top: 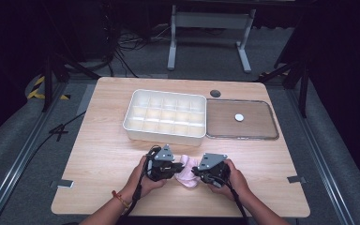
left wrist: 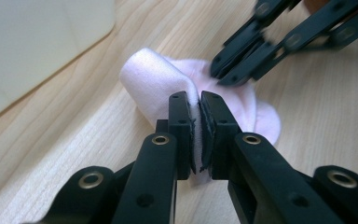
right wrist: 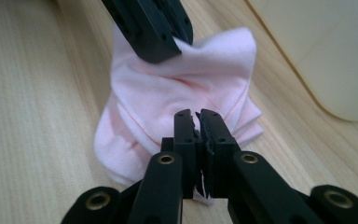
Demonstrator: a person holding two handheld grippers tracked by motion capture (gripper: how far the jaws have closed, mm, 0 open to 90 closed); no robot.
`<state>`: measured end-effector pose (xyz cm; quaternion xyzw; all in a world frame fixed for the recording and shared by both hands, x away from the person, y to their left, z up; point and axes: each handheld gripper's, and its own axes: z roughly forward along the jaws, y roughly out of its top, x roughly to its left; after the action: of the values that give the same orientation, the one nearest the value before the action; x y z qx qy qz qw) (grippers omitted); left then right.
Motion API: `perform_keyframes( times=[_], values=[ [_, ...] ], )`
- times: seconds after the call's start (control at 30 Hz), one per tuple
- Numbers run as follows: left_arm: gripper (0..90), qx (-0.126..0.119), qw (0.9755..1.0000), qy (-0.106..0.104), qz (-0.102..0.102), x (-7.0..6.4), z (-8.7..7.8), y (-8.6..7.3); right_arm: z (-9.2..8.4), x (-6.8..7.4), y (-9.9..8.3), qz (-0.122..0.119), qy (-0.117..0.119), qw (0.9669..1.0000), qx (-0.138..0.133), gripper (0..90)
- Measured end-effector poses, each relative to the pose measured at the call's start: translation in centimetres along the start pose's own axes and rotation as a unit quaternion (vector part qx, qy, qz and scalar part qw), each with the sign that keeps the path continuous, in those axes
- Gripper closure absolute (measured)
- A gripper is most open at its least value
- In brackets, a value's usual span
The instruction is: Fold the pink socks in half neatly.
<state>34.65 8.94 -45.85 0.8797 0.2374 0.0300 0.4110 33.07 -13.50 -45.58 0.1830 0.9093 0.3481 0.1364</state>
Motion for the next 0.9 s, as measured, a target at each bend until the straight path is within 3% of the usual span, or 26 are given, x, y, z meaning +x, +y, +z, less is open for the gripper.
perform_keyframes(
  times=[0.07,0.2,0.3,0.47,0.57,0.77,0.9],
  values=[
    [83.3,0.000,1.0000,0.003,0.002,0.0,0.0,0.0,-0.2,0.2,0.2,-0.002,0.010,0.9999,-0.007,87.5],
    [83.1,-0.010,0.9999,0.004,0.008,-0.2,-0.3,0.1,0.6,0.7,0.1,-0.010,0.012,0.9998,0.011,87.8],
    [83.1,-0.035,0.9992,-0.001,0.020,-0.7,-0.6,0.3,1.1,0.6,0.0,-0.003,0.017,0.9998,0.012,88.2],
    [83.1,-0.023,0.9976,0.010,0.065,-1.9,-0.3,0.6,1.4,0.6,0.0,0.007,0.012,0.9999,0.003,87.9],
    [83.3,-0.011,0.9977,0.016,0.064,-1.7,-0.2,0.6,1.2,0.1,-0.2,0.014,0.018,0.9997,-0.004,84.0],
    [83.2,-0.014,0.9983,0.010,0.055,-1.3,-0.2,0.4,-0.1,-0.9,-0.5,0.030,0.001,0.9995,-0.008,85.3],
    [83.1,-0.016,0.9963,0.015,0.083,-2.0,-0.1,0.6,0.7,-0.7,-0.6,0.030,0.002,0.9995,0.004,86.0]
  ],
)
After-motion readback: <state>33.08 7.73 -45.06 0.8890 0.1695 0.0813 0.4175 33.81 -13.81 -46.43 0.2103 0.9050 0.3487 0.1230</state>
